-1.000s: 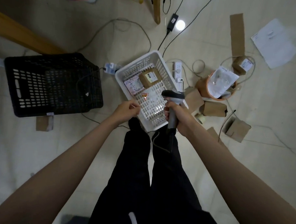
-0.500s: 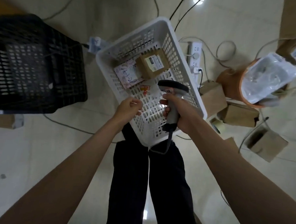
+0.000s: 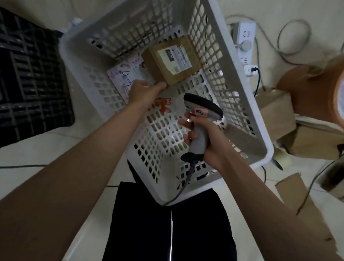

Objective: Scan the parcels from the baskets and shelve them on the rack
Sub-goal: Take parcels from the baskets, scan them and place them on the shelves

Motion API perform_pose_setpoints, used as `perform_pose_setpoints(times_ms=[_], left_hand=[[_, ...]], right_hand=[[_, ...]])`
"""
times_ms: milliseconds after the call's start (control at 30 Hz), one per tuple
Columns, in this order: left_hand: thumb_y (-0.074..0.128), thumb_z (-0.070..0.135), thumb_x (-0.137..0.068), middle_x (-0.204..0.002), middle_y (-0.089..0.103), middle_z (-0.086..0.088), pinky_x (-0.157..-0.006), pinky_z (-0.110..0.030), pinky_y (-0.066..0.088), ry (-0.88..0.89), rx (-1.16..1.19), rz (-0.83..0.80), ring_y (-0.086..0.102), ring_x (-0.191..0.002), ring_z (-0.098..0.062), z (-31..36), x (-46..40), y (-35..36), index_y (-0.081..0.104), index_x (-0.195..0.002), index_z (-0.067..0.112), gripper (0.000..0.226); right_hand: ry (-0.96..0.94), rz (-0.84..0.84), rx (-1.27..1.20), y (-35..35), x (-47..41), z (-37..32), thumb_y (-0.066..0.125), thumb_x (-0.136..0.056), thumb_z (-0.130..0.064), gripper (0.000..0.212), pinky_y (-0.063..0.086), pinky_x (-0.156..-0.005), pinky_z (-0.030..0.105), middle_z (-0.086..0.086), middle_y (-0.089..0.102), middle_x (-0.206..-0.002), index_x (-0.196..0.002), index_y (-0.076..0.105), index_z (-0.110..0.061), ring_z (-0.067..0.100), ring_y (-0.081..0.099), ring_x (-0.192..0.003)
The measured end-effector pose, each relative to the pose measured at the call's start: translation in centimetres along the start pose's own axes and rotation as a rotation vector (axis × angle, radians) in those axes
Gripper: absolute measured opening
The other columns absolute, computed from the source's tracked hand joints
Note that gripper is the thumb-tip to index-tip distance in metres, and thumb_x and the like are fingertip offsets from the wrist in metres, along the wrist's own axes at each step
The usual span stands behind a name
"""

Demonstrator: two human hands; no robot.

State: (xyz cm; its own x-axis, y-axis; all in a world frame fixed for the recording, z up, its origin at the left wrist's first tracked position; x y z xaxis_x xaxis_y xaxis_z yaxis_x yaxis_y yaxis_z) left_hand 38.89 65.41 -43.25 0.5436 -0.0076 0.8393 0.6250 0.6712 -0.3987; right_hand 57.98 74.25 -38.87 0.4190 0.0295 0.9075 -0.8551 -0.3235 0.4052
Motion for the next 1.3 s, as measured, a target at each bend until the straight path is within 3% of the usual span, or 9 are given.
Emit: perform_pose_setpoints(times_ms=[133, 233, 400, 633, 800, 867, 1067, 1233, 1300], left_hand=[[0.084, 0.057, -0.067, -0.120, 0.066, 0.001, -0.076, -0.025, 0.052, -0.017, 0.073, 0.054, 0.064, -0.106, -0.016, 0.4, -2.6, 2.0, 0.060, -0.127, 0.014, 0.077], [0.085, 0.048, -0.072, -0.125, 0.065, 0.000, -0.091, -0.030, 0.055, -0.015, 0.133, 0.096, 0.063, -0.106, -0.016, 0.4, -3.8, 3.0, 0.056, -0.131, 0.016, 0.073], [0.075, 0.031, -0.085, -0.121, 0.062, 0.003, -0.077, -0.024, 0.051, 0.037, 0.188, 0.110, 0.060, -0.099, -0.015, 1.5, -3.2, 3.7, 0.050, -0.137, 0.020, 0.058], [0.075, 0.029, -0.080, -0.125, 0.064, 0.000, -0.094, -0.036, 0.057, -0.058, 0.281, 0.108, 0.064, -0.106, -0.018, -0.3, 4.5, -0.6, 0.050, -0.137, 0.020, 0.063], [0.082, 0.024, -0.077, -0.111, 0.070, -0.001, -0.047, -0.011, 0.048, -0.090, 0.408, 0.048, 0.070, -0.079, -0.005, -1.3, 13.9, -4.2, 0.049, -0.132, 0.016, 0.065], [0.084, 0.026, -0.076, -0.114, 0.070, -0.002, -0.053, -0.016, 0.050, -0.116, 0.455, 0.009, 0.072, -0.086, -0.010, -1.4, 17.8, -5.0, 0.044, -0.134, 0.021, 0.071], [0.089, 0.035, -0.072, -0.125, 0.068, 0.000, -0.100, -0.036, 0.052, -0.087, 0.556, -0.087, 0.068, -0.111, -0.019, -0.2, 30.6, -6.5, 0.036, -0.144, 0.030, 0.090], [0.090, 0.026, -0.072, -0.113, 0.071, 0.002, -0.062, -0.018, 0.056, -0.089, 0.738, -0.103, 0.075, -0.089, -0.011, 2.0, 40.8, -8.5, 0.045, -0.127, 0.029, 0.071], [0.088, 0.023, -0.075, -0.112, 0.073, 0.001, -0.059, -0.019, 0.056, -0.078, 0.771, -0.136, 0.075, -0.088, -0.012, 2.9, 44.4, -9.6, 0.049, -0.129, 0.026, 0.067]], right_hand=[[0.003, -0.011, -0.061, -1.6, -1.4, 0.7, 0.058, -0.099, -0.012, 0.016, 0.055, -0.064, 0.025, 0.013, 0.073, -0.101, -0.112, 0.065, -0.006, 0.009, 0.045, -0.048], [0.009, -0.005, -0.066, -2.4, -2.0, 0.8, 0.058, -0.099, -0.013, 0.020, 0.056, -0.064, 0.026, 0.013, 0.072, -0.103, -0.117, 0.064, -0.006, 0.009, 0.045, -0.050], [-0.004, 0.009, -0.053, -2.5, -1.6, 0.2, 0.059, -0.098, -0.012, 0.022, 0.055, -0.062, 0.026, 0.011, 0.073, -0.100, -0.119, 0.064, -0.006, 0.009, 0.044, -0.050], [-0.029, 0.105, 0.071, -0.5, 3.2, -0.6, 0.069, -0.092, -0.007, 0.024, 0.056, -0.062, 0.026, 0.012, 0.073, -0.103, -0.115, 0.063, -0.005, 0.010, 0.048, -0.050], [-0.104, 0.158, 0.076, 2.9, 9.5, -1.8, 0.070, -0.090, -0.001, 0.020, 0.055, -0.061, 0.028, 0.017, 0.065, -0.109, -0.107, 0.063, -0.008, 0.014, 0.053, -0.053], [-0.149, 0.180, 0.105, 4.3, 12.3, -2.3, 0.068, -0.091, 0.000, 0.019, 0.058, -0.066, 0.031, 0.019, 0.063, -0.108, -0.106, 0.061, -0.008, 0.019, 0.060, -0.063], [-0.294, 0.247, 0.179, 8.2, 22.5, -2.8, 0.069, -0.094, -0.005, 0.042, 0.056, -0.098, 0.052, 0.020, 0.069, -0.125, -0.134, 0.056, -0.002, 0.035, 0.069, -0.109], [-0.367, 0.279, 0.208, 11.5, 32.2, -4.1, 0.075, -0.088, -0.003, 0.051, 0.058, -0.094, 0.052, 0.019, 0.071, -0.121, -0.135, 0.055, -0.002, 0.039, 0.069, -0.111], [-0.385, 0.271, 0.250, 13.1, 36.1, -4.6, 0.076, -0.087, -0.002, 0.051, 0.060, -0.089, 0.048, 0.018, 0.073, -0.117, -0.134, 0.056, 0.000, 0.035, 0.071, -0.107]])
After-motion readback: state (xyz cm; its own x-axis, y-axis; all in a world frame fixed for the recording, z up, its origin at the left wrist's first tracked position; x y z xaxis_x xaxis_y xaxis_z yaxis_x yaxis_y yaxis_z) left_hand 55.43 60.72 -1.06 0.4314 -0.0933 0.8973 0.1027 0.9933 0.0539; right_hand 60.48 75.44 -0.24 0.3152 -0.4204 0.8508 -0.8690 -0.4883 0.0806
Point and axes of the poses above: each hand's wrist, its own x-axis away from the middle knuckle, its own y-axis out of the palm, z = x × y, the point moved 8 cm from there along -x, towards the middle knuckle
